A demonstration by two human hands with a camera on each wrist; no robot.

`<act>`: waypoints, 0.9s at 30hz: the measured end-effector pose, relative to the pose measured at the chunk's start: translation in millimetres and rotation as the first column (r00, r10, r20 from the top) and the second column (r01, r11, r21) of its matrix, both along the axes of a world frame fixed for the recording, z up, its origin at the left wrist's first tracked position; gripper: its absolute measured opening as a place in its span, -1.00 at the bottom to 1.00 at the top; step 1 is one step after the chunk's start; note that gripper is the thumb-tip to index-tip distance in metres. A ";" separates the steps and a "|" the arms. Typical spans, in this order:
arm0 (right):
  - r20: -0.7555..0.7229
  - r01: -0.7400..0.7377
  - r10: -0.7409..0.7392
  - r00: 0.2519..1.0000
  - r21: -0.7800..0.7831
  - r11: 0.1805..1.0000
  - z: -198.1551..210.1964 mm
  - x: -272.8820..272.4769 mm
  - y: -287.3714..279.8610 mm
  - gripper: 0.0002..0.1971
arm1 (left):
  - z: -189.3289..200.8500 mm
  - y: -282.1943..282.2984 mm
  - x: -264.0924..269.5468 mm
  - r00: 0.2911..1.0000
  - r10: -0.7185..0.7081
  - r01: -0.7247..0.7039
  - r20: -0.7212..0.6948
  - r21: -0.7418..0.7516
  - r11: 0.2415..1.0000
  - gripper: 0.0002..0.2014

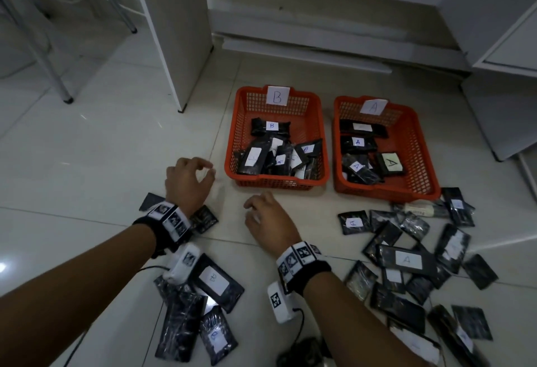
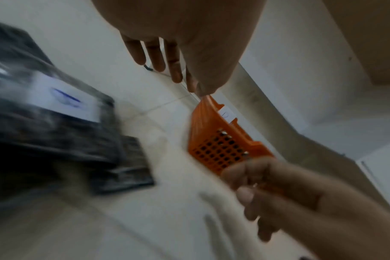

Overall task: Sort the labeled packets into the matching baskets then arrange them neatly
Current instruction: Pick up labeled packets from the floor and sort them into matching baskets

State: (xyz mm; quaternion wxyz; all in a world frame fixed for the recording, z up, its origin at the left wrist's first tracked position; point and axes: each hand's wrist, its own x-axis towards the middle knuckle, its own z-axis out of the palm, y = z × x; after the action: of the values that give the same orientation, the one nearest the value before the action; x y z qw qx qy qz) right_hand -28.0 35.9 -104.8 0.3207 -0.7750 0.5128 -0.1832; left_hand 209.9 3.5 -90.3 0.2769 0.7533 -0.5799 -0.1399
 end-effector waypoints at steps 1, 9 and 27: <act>-0.035 -0.042 0.043 0.998 0.030 0.999 -1.5 10.7 0.1 -0.74 | -4.8 12.0 13.7 0.998 -0.017 0.016 0.061 0.026 1.000 -0.78; -0.360 -0.364 0.372 0.856 0.093 0.927 -17.1 81.3 -5.0 -0.28 | -28.3 100.3 80.0 0.907 -0.291 0.234 0.306 0.208 0.950 -0.45; -0.450 -0.315 0.340 0.826 0.132 0.940 4.9 55.9 12.9 -0.38 | -27.1 93.8 57.5 0.977 -0.162 0.102 0.137 0.368 0.924 -0.07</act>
State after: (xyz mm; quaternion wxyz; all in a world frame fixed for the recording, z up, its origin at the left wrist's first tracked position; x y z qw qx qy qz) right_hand 27.8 48.8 -99.9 0.2348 -0.8638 0.4386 0.0792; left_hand 267.4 97.3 -117.3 0.0760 0.7593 -0.6149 -0.1991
